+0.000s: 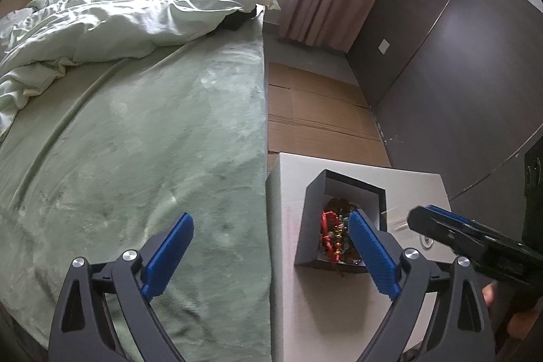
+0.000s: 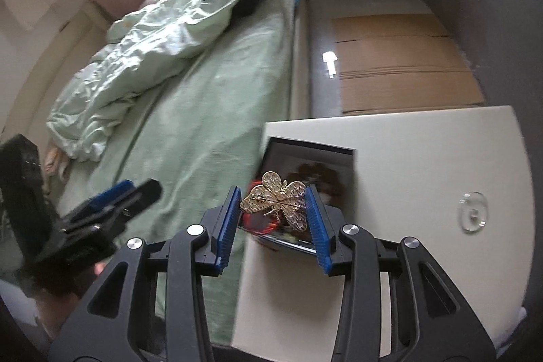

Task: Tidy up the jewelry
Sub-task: 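Drop the red bracelet into the box with the left gripper while the right carries the brooch in, then move both open grippers back to the silver hoop earring on the table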

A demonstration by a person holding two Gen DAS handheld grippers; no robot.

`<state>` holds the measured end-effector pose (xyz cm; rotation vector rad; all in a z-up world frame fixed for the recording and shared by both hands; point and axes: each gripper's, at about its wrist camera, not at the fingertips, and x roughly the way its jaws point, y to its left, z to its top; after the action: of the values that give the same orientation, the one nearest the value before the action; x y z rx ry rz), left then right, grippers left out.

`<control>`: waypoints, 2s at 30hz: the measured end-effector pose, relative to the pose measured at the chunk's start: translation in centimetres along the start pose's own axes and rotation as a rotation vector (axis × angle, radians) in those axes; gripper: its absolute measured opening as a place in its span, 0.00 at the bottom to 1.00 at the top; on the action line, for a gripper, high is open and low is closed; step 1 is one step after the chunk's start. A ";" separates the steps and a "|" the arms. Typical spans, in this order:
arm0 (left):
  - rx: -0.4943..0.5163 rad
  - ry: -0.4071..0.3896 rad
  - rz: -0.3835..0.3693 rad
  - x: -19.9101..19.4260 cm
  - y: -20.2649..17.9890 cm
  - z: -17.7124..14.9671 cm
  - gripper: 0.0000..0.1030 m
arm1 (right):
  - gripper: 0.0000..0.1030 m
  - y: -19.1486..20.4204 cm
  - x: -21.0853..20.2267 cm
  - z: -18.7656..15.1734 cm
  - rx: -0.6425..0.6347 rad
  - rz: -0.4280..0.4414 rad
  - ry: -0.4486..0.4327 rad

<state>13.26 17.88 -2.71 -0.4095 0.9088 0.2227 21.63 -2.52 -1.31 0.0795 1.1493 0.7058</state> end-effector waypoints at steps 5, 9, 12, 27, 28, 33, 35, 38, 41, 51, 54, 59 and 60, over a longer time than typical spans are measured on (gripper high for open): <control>-0.008 0.002 0.006 0.1 0.2 0.1 0.88 | 0.90 0.4 -0.1 0.1 0.005 0.025 -0.029; -0.002 0.005 -0.004 0.3 -0.3 0.0 0.88 | 0.90 -1.2 -0.3 -0.3 0.035 0.010 -0.017; 0.014 0.009 -0.017 0.6 -1.4 -0.1 0.89 | 0.90 -3.0 -0.9 -0.8 0.058 -0.013 -0.019; 0.122 0.045 -0.104 3.4 -10.4 -1.1 0.89 | 0.90 -12.9 -5.9 -3.2 0.195 -0.116 -0.075; 0.134 0.048 -0.111 3.6 -11.2 -1.2 0.89 | 0.90 -13.7 -6.2 -3.4 0.207 -0.123 -0.076; 0.185 0.071 -0.139 5.0 -14.5 -1.9 0.82 | 0.90 -16.5 -7.0 -4.3 0.249 -0.148 -0.084; 0.209 0.083 -0.152 5.8 -16.1 -2.2 0.79 | 0.90 -17.5 -7.3 -4.6 0.266 -0.155 -0.088; 0.238 0.101 -0.161 6.9 -18.2 -2.7 0.77 | 0.90 -19.3 -7.7 -5.4 0.301 -0.177 -0.090; 0.261 0.118 -0.166 8.1 -19.9 -3.3 0.76 | 0.90 -20.8 -7.7 -6.1 0.332 -0.178 -0.089; 0.450 0.165 -0.171 12.8 -26.5 -6.9 0.82 | 0.90 -25.6 -8.1 -8.5 0.446 -0.169 -0.175; 0.500 0.169 -0.192 14.1 -28.2 -7.9 0.87 | 0.90 -26.6 -8.5 -8.8 0.475 -0.186 -0.183; 0.509 0.192 -0.181 17.1 -29.8 -8.9 0.87 | 0.90 -27.6 -10.2 -9.0 0.477 -0.188 -0.224; 0.505 0.197 -0.183 17.4 -30.0 -9.1 0.87 | 0.90 -27.9 -10.3 -9.2 0.484 -0.187 -0.224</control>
<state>27.86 -12.83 -14.11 -0.0431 1.0753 -0.2184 24.59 -32.76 -8.28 0.4433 1.0742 0.2347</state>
